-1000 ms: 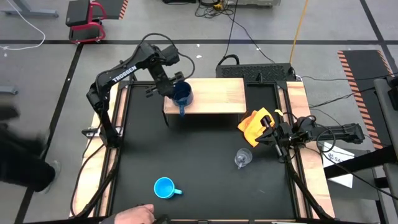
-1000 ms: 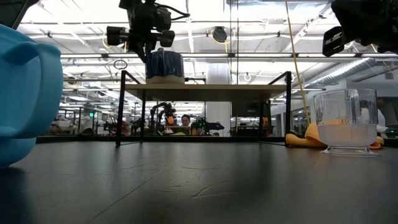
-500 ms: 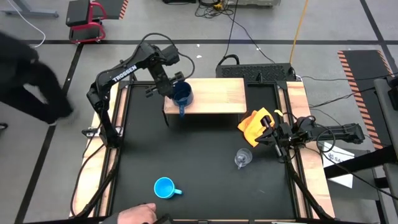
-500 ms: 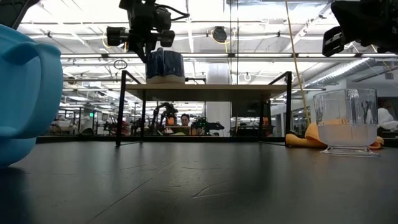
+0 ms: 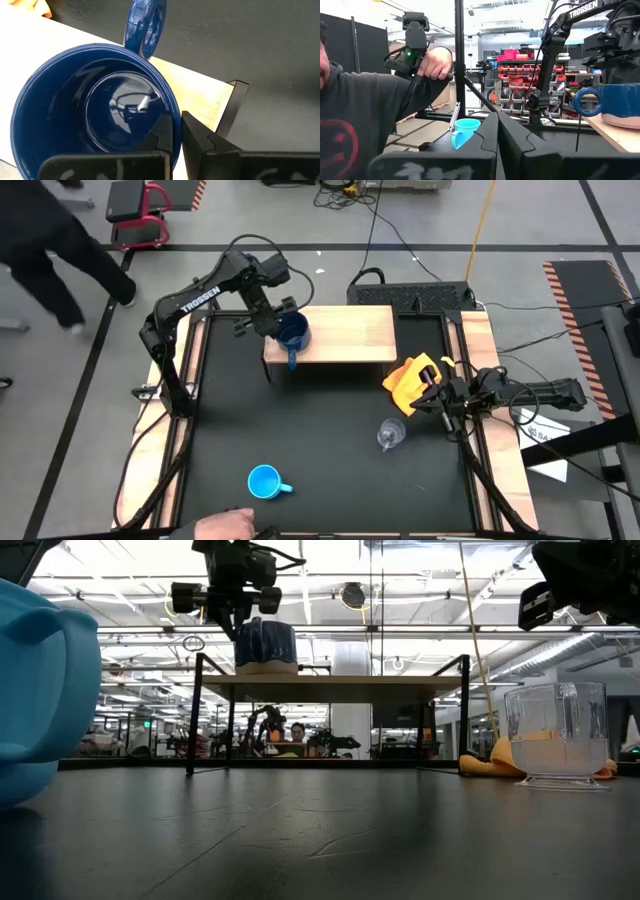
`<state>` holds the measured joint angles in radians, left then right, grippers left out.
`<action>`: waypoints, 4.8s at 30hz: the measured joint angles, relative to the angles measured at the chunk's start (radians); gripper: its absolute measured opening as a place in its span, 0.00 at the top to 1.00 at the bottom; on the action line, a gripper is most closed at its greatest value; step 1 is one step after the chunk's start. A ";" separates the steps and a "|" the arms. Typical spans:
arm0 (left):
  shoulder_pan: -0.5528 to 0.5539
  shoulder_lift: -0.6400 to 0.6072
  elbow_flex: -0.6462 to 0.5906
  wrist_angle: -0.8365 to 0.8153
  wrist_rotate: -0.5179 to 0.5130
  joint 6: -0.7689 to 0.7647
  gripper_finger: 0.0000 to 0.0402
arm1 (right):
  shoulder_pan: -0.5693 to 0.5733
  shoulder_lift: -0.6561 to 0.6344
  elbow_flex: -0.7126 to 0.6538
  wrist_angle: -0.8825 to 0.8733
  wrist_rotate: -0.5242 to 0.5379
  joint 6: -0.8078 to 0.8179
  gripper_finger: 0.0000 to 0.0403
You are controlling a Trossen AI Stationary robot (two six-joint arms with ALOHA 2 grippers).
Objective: Stack small to large cups/mugs on shelf
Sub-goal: Put the dark blue mug on the shelf
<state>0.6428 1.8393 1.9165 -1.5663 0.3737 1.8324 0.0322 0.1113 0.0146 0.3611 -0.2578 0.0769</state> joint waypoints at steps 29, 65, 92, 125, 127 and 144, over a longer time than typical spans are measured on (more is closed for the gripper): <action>0.014 0.055 0.003 0.001 0.094 -0.020 0.97 | 0.000 0.046 0.000 -0.030 0.000 -0.001 1.00; 0.033 0.064 -0.003 0.046 0.173 -0.148 0.90 | 0.000 0.046 0.000 -0.030 0.000 -0.010 1.00; -0.031 0.049 -0.003 0.172 0.056 -0.336 0.78 | 0.000 0.046 0.000 -0.030 0.000 -0.010 1.00; -0.111 -0.158 0.000 0.537 0.234 -1.168 0.71 | 0.000 0.046 0.000 -0.031 -0.001 0.016 1.00; -0.121 -0.155 -0.002 0.537 0.229 -1.206 0.71 | 0.000 0.046 0.000 -0.031 -0.001 0.016 1.00; -0.080 -0.266 -0.001 0.442 0.229 -1.229 0.71 | 0.000 0.046 0.000 -0.036 -0.001 0.148 1.00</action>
<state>0.5626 1.5732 1.9156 -1.1246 0.6029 0.6033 0.0326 0.1574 0.0147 0.3255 -0.2591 0.2254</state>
